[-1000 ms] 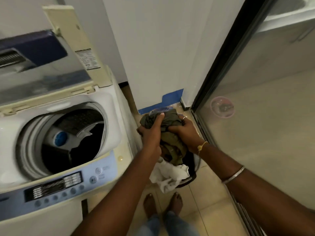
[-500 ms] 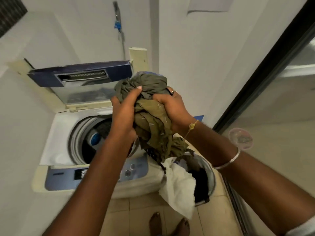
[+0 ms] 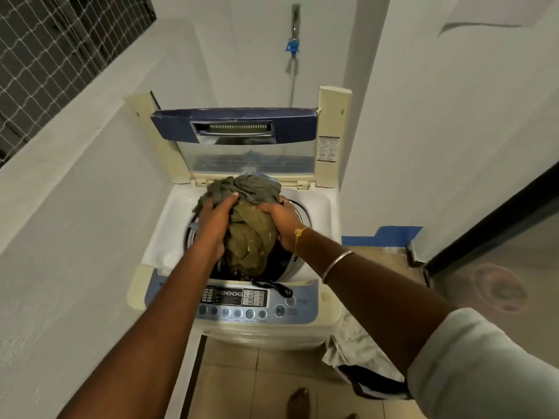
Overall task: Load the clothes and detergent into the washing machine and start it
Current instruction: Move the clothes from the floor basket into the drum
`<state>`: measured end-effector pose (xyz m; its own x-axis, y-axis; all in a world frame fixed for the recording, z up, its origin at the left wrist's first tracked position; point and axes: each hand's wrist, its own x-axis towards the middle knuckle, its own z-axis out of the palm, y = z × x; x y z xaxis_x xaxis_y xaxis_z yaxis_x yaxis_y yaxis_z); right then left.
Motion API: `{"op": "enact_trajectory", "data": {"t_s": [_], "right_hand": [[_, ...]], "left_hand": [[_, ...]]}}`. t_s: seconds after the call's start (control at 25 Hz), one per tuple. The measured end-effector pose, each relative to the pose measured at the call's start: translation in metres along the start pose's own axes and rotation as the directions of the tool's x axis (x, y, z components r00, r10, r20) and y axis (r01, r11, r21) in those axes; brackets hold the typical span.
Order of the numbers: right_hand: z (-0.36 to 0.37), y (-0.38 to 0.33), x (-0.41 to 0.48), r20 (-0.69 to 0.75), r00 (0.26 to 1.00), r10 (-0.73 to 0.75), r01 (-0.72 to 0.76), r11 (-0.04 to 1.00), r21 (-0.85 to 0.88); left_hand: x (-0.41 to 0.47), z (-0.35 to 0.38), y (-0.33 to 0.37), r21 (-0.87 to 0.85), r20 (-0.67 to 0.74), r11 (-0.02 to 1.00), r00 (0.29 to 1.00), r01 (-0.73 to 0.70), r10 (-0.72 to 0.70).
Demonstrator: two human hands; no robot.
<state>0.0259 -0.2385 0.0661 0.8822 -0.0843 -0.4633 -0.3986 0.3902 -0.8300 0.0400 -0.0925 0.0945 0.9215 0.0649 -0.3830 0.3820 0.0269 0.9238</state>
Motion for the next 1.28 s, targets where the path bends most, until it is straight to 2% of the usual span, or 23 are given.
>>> {"op": "enact_trajectory", "data": {"t_s": [0.12,0.28,0.48,0.68,0.8,0.88,0.96,1.08,1.16,1.28], "right_hand": [[-0.018,0.015,0.013,0.010,0.991,0.130,-0.128,0.984,-0.123],[-0.045,0.002,0.021,-0.095,0.986,0.137,-0.148,0.981,-0.124],[-0.097,-0.007,0.016,-0.117,0.991,0.069,-0.087,0.984,-0.153],[-0.171,0.003,-0.002,-0.223,0.970,0.096,-0.095,0.995,0.018],[-0.215,0.012,-0.014,-0.282,0.955,0.092,-0.082,0.996,0.045],[-0.243,0.020,-0.022,-0.306,0.947,0.098,-0.082,0.994,0.066],[-0.274,0.031,-0.030,-0.339,0.934,0.117,-0.087,0.991,0.102],[-0.320,0.060,-0.044,-0.434,0.886,0.163,-0.120,0.985,0.125],[-0.359,0.096,-0.051,-0.498,0.838,0.224,-0.189,0.975,0.121],[-0.419,0.169,-0.058,-0.545,0.780,0.309,-0.366,0.931,0.004]], "left_hand": [[0.012,-0.010,-0.035,0.077,0.067,0.984,0.984,0.160,-0.165],[0.029,-0.011,-0.056,0.061,0.006,0.976,0.977,0.211,-0.212],[0.020,0.054,-0.067,0.118,0.040,0.983,0.988,0.141,-0.147],[-0.003,0.145,-0.093,0.234,0.161,0.971,0.983,0.047,-0.086],[-0.025,0.198,-0.102,0.220,0.195,0.974,0.981,-0.051,0.008],[-0.039,0.227,-0.112,0.247,0.275,0.961,0.960,-0.123,0.053],[-0.051,0.256,-0.131,0.324,0.368,0.928,0.928,-0.184,0.056],[-0.065,0.296,-0.173,0.474,0.478,0.850,0.878,-0.228,-0.031],[-0.073,0.319,-0.213,0.600,0.495,0.772,0.856,-0.212,-0.149],[-0.080,0.335,-0.288,0.779,0.455,0.589,0.839,-0.213,-0.298]]}}
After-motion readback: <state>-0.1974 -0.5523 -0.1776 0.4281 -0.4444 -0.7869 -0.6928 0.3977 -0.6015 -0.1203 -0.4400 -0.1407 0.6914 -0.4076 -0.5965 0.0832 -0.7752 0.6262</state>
